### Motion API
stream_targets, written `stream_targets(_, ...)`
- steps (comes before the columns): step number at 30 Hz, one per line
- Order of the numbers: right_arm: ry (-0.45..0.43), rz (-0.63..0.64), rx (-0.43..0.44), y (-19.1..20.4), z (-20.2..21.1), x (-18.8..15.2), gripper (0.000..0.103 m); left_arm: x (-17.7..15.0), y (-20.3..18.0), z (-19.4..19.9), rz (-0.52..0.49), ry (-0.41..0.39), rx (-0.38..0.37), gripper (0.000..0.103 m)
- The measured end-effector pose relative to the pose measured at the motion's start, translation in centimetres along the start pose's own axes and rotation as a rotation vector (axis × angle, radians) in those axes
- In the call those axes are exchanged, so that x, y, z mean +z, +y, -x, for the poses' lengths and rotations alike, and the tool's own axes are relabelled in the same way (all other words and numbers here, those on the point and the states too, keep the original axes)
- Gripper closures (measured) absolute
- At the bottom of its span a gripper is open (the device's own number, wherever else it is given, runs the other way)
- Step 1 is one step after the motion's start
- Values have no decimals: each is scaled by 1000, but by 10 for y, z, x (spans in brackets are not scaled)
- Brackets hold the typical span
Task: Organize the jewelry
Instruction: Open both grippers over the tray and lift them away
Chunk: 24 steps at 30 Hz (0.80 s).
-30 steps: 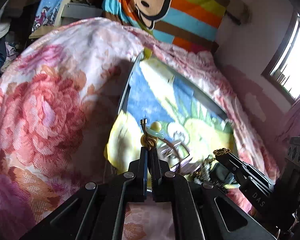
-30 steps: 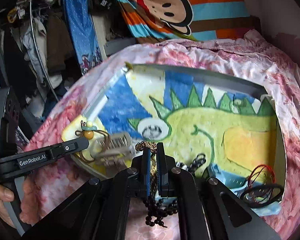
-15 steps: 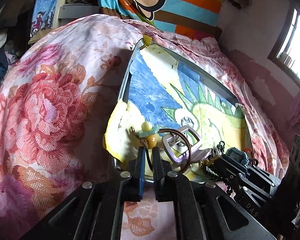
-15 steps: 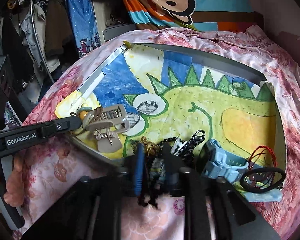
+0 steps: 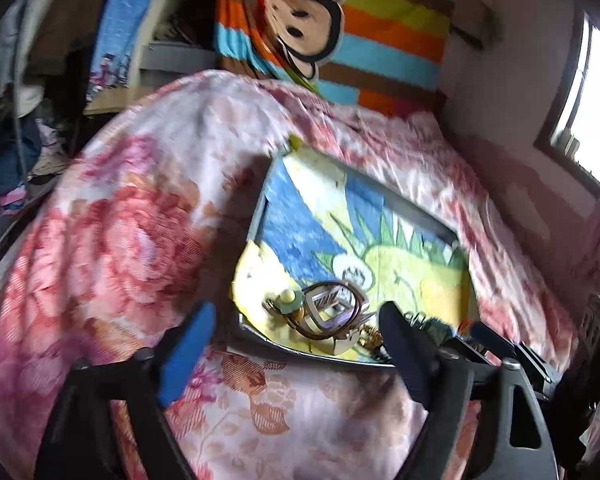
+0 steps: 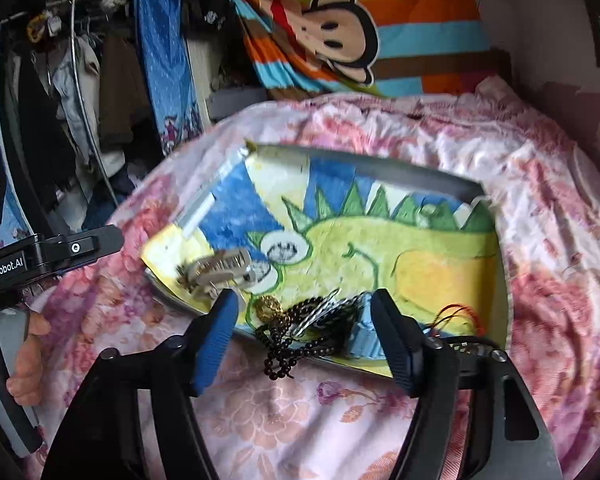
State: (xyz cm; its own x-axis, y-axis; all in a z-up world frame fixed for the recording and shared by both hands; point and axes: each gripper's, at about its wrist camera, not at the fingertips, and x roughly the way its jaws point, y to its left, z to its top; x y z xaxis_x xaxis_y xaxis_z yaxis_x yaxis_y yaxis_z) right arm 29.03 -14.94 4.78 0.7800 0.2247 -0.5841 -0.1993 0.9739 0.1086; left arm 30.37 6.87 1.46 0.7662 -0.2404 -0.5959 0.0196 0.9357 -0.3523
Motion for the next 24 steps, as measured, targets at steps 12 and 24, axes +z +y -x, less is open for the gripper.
stream_targets(12,-219,-13,0,6,104,-10,3,-31,-27,102,-112,-266,117,0)
stream_targets(24,-364,39,-16,26,195,-56,2,-81,-36,169,-162,-352,101,0)
